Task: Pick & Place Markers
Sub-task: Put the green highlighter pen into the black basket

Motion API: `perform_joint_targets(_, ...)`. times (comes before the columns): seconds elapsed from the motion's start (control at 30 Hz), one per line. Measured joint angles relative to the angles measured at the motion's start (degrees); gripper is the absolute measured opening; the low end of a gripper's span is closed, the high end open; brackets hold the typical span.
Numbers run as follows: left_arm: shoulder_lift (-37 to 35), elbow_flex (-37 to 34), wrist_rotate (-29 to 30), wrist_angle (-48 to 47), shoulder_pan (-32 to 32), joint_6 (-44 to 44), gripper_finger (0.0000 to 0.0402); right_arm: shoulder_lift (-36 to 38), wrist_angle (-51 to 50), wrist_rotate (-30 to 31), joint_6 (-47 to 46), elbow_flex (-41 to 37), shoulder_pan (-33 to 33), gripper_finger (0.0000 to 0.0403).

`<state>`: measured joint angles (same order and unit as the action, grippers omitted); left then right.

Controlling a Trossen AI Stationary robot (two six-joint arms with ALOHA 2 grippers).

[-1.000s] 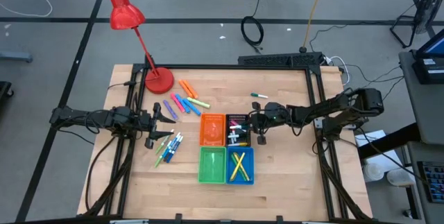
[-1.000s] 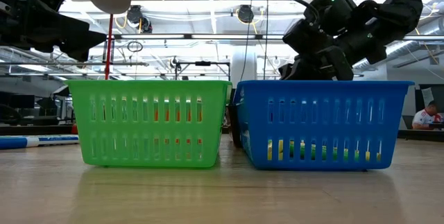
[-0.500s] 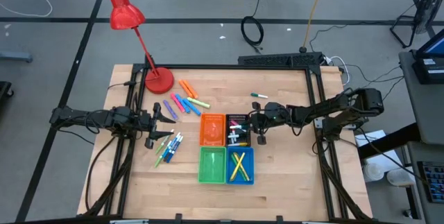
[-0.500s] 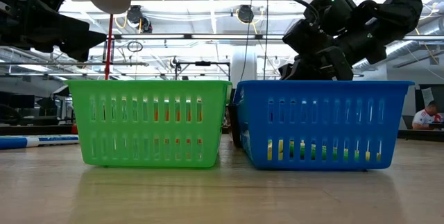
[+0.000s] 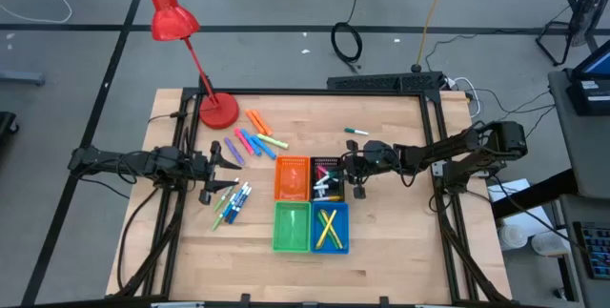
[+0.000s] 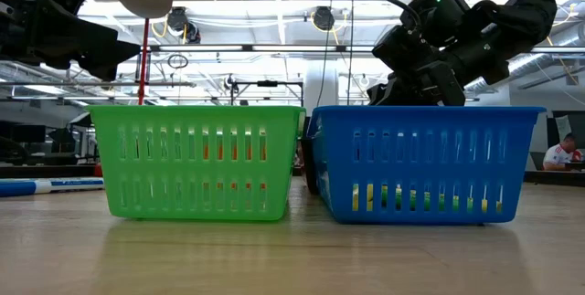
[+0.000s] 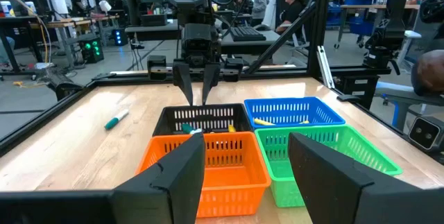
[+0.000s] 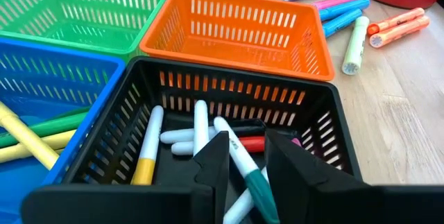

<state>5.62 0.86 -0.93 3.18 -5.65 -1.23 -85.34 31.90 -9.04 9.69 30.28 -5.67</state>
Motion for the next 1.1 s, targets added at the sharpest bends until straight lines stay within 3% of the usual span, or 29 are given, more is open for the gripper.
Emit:
perform_joint_targets(0.23,0.0,0.0,0.0,0.0,0.0,0.0,0.0212,0.0,0.0,0.5,0.0,0.0,0.0,0.0079)
perform_joint_targets(0.53,0.0,0.0,0.0,0.0,0.0,0.0,0.0212,4.6,-5.4,15.2,-0.6,0.0,-2.6,0.0083)
perform_joint_targets(0.77,0.0,0.0,0.0,0.0,0.0,0.0,0.0212,9.5,-13.3,14.9,-2.6,0.0,-11.9,0.0115)
perform_joint_targets(0.97,0.0,0.0,0.0,0.0,0.0,0.0,0.0212,9.1,-13.3,14.8,-0.9,-2.3,-21.2,0.0158)
perform_joint_targets(1.1,0.0,0.0,0.0,0.0,0.0,0.0,0.0212,7.6,-12.2,9.2,-1.1,-4.2,-26.9,0.0173)
